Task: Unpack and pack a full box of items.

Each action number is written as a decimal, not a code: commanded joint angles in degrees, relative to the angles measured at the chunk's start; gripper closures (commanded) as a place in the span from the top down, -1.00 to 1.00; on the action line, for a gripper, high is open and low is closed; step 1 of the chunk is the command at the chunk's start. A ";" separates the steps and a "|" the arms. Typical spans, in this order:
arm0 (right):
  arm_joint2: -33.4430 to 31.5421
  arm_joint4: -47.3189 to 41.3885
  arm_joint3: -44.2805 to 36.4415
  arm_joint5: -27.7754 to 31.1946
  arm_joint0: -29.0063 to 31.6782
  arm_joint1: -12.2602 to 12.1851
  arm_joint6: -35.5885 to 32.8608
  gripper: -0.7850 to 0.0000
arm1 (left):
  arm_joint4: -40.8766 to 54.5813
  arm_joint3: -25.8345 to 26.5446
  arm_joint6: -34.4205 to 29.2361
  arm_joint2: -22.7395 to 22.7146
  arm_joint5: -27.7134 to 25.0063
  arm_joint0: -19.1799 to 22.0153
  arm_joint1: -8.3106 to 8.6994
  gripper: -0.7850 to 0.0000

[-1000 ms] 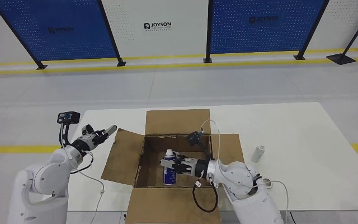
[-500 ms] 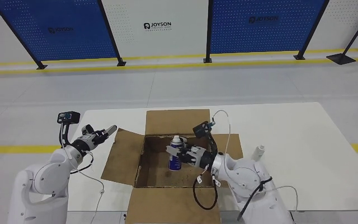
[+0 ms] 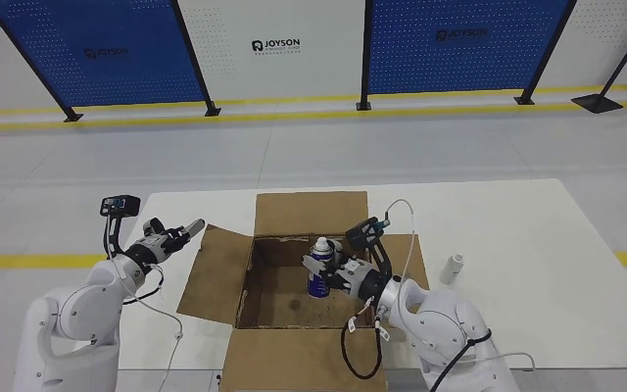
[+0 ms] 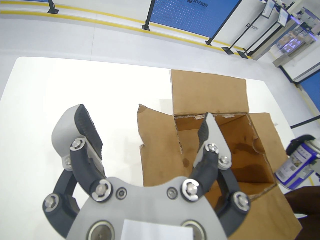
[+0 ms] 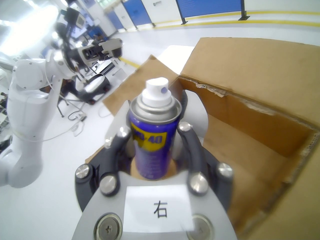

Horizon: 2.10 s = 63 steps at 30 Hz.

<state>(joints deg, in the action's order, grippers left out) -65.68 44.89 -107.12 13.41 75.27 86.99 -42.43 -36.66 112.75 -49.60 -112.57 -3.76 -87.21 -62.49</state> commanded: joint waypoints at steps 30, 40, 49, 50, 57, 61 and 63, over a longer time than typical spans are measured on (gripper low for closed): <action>-24.80 28.99 -6.74 -8.61 13.40 -4.09 26.15 -1.00 | 0.00 0.00 0.00 0.00 0.00 0.00 0.00 1.00; -23.76 28.60 -6.79 -7.39 13.56 -4.09 26.50 -1.00 | 0.00 0.00 0.00 0.00 0.00 0.00 0.00 1.00; -24.74 32.57 -3.37 -10.47 15.75 -4.50 31.35 -1.00 | 0.00 0.00 0.00 0.00 0.00 0.00 0.00 1.00; -25.85 32.65 -3.11 -10.89 16.14 -4.61 31.75 -1.00 | 0.00 0.00 0.00 0.00 0.00 0.00 0.00 1.00; -33.88 33.06 -0.73 -12.98 18.81 -5.40 32.58 -1.00 | 0.00 0.00 0.00 0.00 0.00 0.00 0.00 1.00; -36.99 34.15 1.65 -13.10 19.99 -5.81 33.32 -1.00 | 0.00 0.00 0.00 0.00 0.00 0.00 0.00 1.00; -37.69 34.64 3.39 -12.99 20.32 -5.95 33.86 -1.00 | 0.00 0.00 0.00 0.00 0.00 0.00 0.00 1.00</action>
<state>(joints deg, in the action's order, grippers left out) -103.05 79.30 -104.76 0.36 95.45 81.11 -8.86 -36.66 112.75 -49.60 -112.57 -3.76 -87.21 -62.49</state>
